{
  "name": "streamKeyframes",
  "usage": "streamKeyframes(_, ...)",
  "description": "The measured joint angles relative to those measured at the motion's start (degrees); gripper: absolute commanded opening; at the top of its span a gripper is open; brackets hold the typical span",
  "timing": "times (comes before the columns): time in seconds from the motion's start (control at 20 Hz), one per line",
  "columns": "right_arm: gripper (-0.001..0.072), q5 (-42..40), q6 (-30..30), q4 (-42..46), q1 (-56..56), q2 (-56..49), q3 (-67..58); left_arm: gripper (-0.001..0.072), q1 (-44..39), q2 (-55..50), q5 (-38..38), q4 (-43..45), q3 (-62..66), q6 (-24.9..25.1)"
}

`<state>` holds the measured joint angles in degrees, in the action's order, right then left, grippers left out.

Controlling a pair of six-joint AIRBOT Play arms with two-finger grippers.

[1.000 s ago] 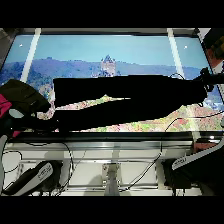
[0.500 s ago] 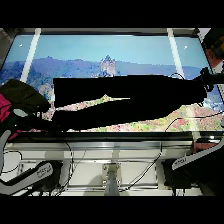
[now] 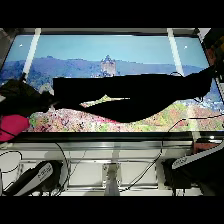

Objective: Fold the clothes and pants, and hang the long-sleeved shirts on hangers.

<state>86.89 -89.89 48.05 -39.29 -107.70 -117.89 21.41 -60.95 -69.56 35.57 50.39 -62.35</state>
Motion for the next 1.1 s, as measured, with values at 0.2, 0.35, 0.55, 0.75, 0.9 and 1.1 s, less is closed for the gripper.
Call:
streamKeyframes(0.2, 0.0018, -1.51, -1.29, -2.08, -0.96, 2.95, -1.95, 0.0005, 0.17, 1.33, 10.01, -1.99, 9.62, -0.76)
streamKeyframes(0.35, 0.0017, -1.81, -1.77, -2.71, -1.4, 4.63, -2.38, 0.0006, 0.7, 1.6, 16.24, -2.67, 12.79, -1.31)
streamKeyframes(0.55, 0.0015, 2.67, -1.07, -1.46, -2.43, 6.08, -2.27, 0.0005, 2.29, 1.18, 15.15, -0.96, 14.14, -1.55)
streamKeyframes(0.75, 0.0015, 5.81, 0.68, 2.78, -4.37, 10.91, 5.22, 0.0005, 3.15, 1.95, 9.7, 6.32, 12.48, -1.55)
streamKeyframes(0.9, 0.0016, 6.47, 1.7, 5.7, -6.88, 17.35, 14.34, 0.0005, 3.39, 5.14, 7.69, 9.66, 7.32, -1.53)
streamKeyframes(1.1, 0.0016, 6.78, 2.49, 10.4, -11.47, 27.45, 27.71, 0.0004, 3.82, 12.76, 6.34, 11.65, -3.52, -0.13)
